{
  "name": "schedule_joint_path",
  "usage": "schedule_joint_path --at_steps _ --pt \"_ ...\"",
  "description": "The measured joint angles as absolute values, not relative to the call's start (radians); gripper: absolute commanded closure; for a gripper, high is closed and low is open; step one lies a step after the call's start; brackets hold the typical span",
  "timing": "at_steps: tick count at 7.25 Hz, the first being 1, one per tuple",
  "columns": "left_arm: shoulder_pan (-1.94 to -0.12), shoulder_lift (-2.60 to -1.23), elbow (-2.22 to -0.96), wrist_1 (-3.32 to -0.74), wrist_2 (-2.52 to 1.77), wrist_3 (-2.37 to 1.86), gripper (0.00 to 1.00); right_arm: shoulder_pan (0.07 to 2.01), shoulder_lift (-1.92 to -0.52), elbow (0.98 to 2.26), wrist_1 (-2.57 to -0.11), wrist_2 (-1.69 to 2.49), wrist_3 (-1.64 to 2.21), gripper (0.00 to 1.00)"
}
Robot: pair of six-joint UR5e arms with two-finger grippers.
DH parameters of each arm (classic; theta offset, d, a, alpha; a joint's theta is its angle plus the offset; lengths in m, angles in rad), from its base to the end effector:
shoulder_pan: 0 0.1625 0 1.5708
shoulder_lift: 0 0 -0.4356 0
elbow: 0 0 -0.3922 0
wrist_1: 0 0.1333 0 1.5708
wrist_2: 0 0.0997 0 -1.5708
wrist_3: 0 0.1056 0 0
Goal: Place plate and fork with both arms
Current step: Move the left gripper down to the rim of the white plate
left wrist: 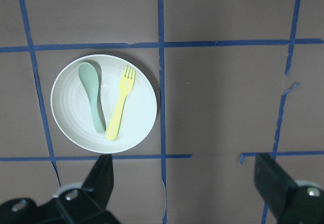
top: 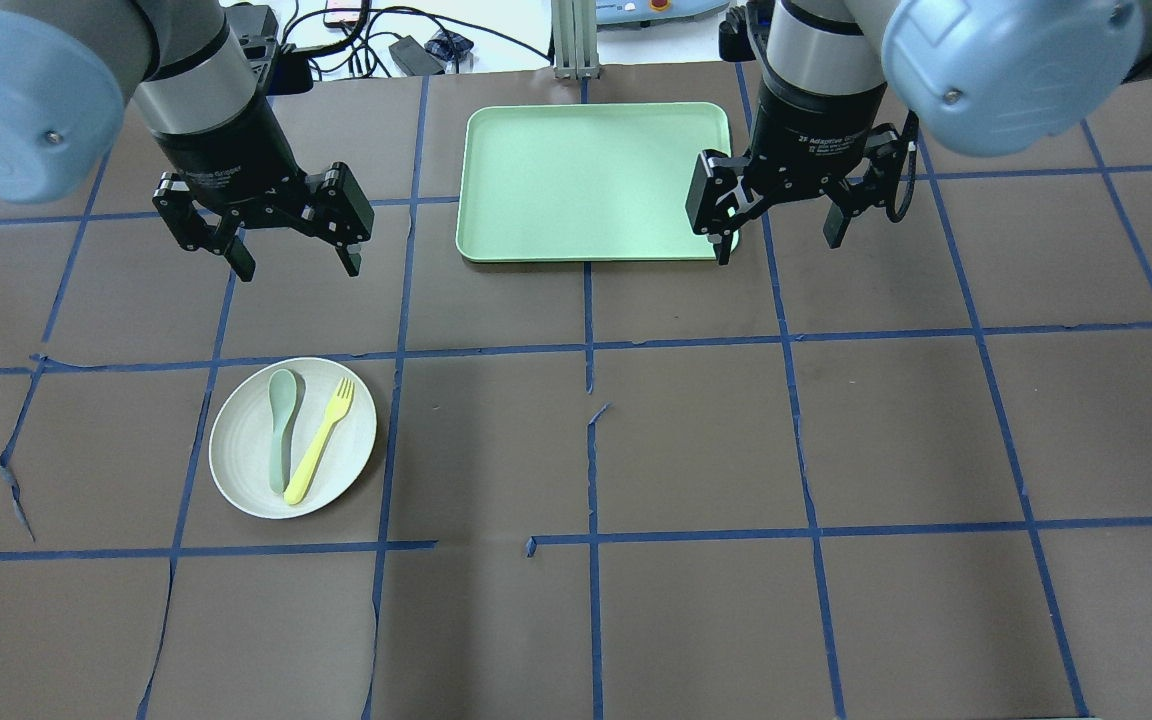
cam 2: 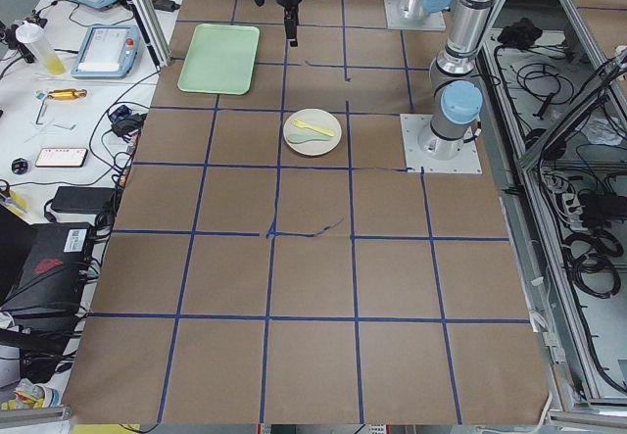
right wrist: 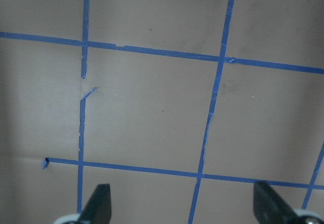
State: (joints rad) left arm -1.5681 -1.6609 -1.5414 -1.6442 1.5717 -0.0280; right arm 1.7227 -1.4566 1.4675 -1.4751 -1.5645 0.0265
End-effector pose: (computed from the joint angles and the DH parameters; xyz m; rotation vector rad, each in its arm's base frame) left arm -0.1318 -0.5157 0.4546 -0.0480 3.1316 0.2103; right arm 0.2126 -0.5033 0.4754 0.1958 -3.1278 -0.1674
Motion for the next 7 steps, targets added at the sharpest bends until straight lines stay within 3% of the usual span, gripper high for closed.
schedule_joint_path --at_steps 3,7 --pt "-1.389 -1.661 -1.576 -1.645 1.572 -0.020 0.00 1.723 -1.453 1.468 -1.476 -1.570 0.026 0.00" --pt "-1.169 -1.673 -1.793 -1.575 1.566 0.154 0.00 1.723 -1.438 1.465 -1.478 -1.569 0.027 0.00"
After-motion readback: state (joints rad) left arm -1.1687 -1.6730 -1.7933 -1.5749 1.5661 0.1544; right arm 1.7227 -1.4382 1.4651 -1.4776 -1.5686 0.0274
